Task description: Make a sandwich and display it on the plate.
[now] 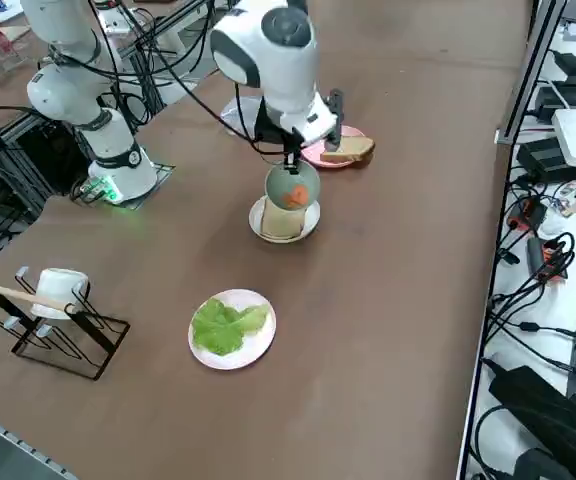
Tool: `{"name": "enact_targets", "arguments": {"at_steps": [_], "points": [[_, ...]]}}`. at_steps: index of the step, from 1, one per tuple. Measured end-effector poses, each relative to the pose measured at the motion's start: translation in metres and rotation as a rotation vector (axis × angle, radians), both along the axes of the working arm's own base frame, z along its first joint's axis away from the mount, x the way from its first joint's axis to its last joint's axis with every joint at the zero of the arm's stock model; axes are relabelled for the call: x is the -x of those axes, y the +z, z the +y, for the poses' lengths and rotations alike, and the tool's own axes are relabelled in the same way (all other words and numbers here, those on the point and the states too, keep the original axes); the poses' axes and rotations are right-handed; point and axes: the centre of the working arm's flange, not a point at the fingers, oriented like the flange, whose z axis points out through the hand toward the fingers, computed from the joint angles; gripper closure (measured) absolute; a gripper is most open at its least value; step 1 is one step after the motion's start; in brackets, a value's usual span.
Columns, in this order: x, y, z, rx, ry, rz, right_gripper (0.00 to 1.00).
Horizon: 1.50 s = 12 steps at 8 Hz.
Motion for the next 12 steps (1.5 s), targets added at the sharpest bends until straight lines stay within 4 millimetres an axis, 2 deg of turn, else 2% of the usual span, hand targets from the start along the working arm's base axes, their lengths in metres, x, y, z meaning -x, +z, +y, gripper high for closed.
{"name": "enact_targets", "arguments": {"at_steps": [2, 5, 8, 12], "points": [[0.016, -0.022, 0.008, -0.084, -0.076, 0.054, 0.97], [0.028, -0.035, 0.013, -0.194, -0.164, 0.112, 0.97], [0.036, -0.049, -0.004, -0.347, -0.244, 0.165, 0.97], [0.047, -0.091, -0.034, -0.548, -0.28, 0.181, 0.97]]}}
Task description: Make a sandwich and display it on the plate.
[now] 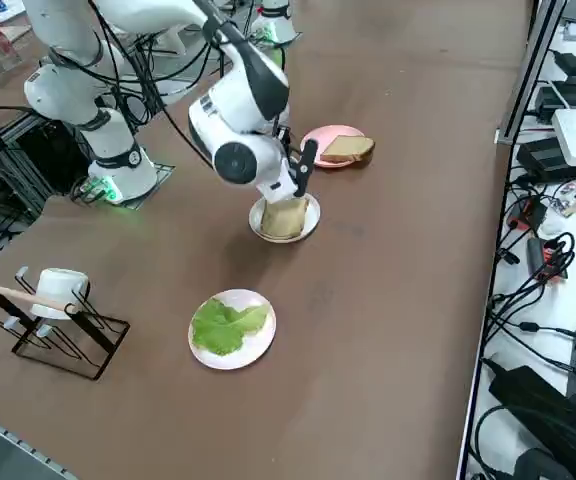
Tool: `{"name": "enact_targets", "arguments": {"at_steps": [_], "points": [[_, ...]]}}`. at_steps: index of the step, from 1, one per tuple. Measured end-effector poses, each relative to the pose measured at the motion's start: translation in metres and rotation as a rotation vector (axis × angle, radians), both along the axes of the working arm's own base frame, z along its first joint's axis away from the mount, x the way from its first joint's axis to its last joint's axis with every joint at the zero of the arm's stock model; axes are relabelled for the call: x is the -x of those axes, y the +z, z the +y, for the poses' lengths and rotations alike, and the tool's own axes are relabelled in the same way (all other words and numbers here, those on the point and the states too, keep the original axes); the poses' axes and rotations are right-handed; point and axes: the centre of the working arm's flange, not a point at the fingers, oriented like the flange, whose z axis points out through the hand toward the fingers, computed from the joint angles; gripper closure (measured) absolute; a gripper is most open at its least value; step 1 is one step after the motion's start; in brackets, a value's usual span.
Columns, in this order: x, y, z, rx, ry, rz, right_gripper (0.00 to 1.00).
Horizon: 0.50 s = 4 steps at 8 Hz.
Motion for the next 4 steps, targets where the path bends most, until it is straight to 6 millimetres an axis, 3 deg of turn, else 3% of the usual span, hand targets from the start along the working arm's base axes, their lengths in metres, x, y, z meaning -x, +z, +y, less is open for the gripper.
{"name": "enact_targets", "arguments": {"at_steps": [4], "points": [[-0.001, 0.0, -0.021, -0.095, -0.04, -0.032, 0.97]]}}
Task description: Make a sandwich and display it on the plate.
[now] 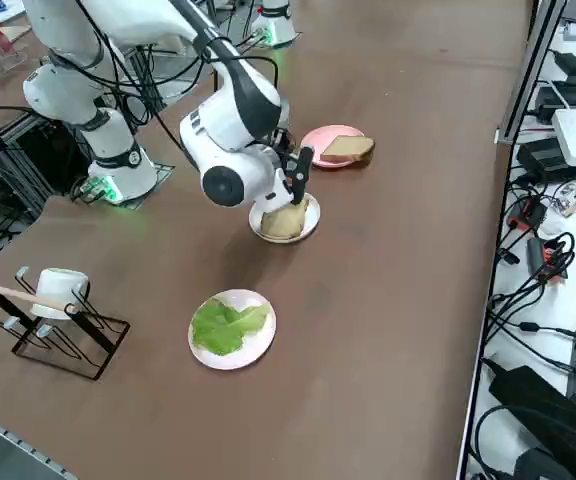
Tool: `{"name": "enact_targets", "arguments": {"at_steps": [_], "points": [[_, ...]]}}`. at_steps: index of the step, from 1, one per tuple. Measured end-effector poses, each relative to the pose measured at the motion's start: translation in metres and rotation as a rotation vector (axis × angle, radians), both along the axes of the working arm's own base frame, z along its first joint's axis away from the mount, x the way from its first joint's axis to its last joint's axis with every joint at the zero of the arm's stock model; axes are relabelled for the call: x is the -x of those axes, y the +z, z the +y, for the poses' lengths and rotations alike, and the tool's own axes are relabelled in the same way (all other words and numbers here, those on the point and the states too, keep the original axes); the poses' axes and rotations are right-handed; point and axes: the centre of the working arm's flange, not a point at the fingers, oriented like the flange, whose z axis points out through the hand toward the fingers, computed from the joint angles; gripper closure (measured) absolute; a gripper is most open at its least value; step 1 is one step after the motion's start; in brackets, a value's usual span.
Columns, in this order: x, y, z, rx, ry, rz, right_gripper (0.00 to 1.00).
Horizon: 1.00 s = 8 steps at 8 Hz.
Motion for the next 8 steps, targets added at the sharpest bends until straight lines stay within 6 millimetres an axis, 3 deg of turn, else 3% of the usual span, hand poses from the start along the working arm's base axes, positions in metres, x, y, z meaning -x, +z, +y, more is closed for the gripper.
{"name": "enact_targets", "arguments": {"at_steps": [3, 8], "points": [[0.006, -0.025, -0.017, -0.135, -0.019, -0.039, 0.97], [0.005, -0.043, -0.043, -0.241, -0.046, -0.078, 0.97]]}}
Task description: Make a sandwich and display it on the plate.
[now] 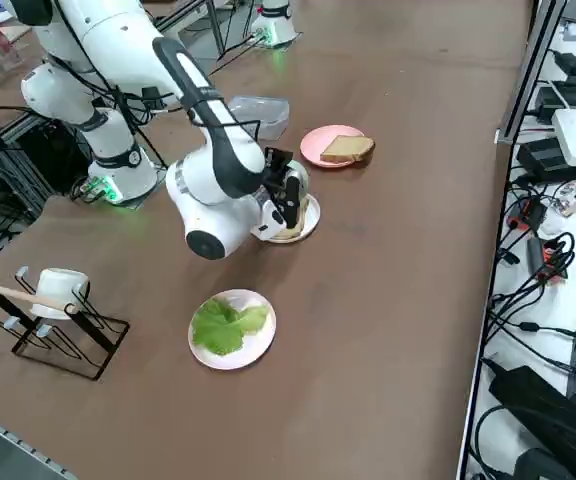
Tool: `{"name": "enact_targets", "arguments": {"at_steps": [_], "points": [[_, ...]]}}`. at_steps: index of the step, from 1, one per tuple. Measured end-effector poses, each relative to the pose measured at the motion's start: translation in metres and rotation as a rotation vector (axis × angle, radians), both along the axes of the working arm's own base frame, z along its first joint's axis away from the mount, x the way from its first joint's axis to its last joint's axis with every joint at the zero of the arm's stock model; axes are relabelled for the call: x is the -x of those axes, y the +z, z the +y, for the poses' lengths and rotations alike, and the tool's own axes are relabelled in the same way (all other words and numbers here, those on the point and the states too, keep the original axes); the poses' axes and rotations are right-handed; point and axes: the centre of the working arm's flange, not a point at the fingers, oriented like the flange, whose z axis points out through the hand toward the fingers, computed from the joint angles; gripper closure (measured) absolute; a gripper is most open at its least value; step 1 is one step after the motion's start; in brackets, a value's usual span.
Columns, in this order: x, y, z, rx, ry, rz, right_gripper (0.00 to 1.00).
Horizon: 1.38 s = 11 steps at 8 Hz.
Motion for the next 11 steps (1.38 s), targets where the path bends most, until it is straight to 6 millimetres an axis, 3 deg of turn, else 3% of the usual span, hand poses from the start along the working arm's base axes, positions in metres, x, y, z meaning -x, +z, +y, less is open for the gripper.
{"name": "enact_targets", "arguments": {"at_steps": [5, 11], "points": [[0.014, -0.026, -0.016, -0.108, -0.021, -0.047, 0.97], [0.019, -0.029, -0.03, -0.164, -0.061, -0.072, 0.97]]}}
